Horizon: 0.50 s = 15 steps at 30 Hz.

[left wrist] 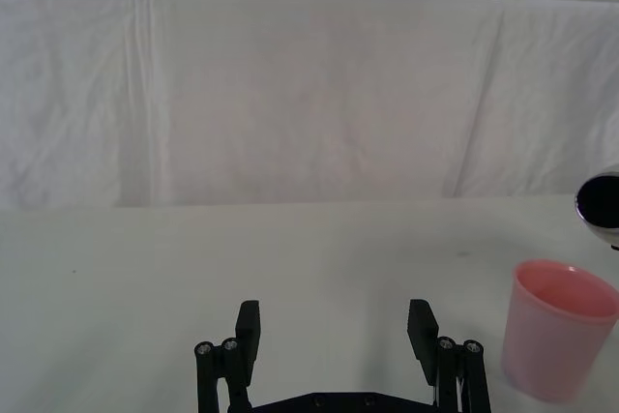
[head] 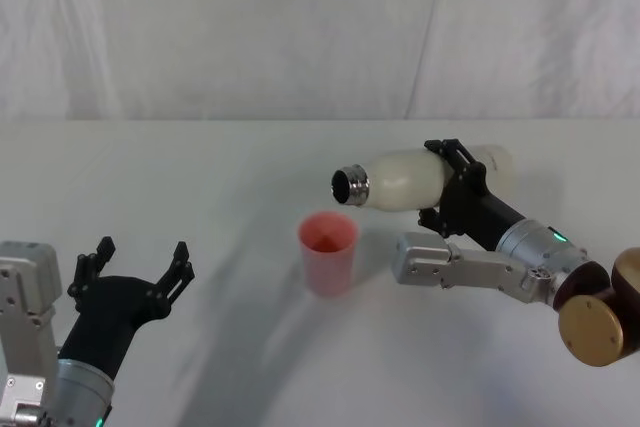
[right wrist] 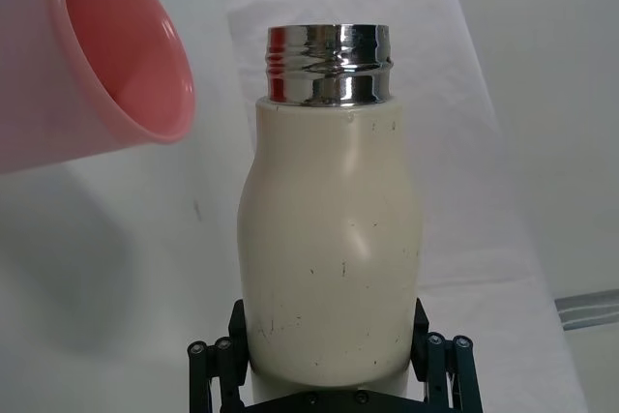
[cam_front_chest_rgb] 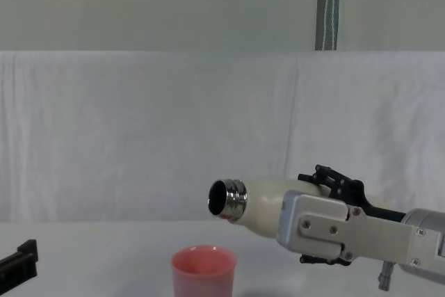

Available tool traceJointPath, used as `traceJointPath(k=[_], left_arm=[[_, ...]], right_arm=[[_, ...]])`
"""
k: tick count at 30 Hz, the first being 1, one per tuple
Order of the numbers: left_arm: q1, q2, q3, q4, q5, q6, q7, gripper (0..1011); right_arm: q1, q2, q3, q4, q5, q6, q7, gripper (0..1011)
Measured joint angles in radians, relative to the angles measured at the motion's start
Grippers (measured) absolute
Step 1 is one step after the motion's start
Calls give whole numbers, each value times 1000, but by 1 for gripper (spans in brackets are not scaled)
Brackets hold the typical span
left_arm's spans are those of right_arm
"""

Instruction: Grasp the thermos with one hand and pour water into the cup lid.

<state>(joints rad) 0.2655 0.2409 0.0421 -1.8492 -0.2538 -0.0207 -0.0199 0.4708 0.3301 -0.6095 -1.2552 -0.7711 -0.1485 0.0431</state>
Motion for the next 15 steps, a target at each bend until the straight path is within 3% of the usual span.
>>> traceJointPath(k=[15], left_arm=[[0, 0, 0, 0, 0, 0, 0, 1001]], right_arm=[[3, 1, -14, 0, -44, 38, -10, 950]])
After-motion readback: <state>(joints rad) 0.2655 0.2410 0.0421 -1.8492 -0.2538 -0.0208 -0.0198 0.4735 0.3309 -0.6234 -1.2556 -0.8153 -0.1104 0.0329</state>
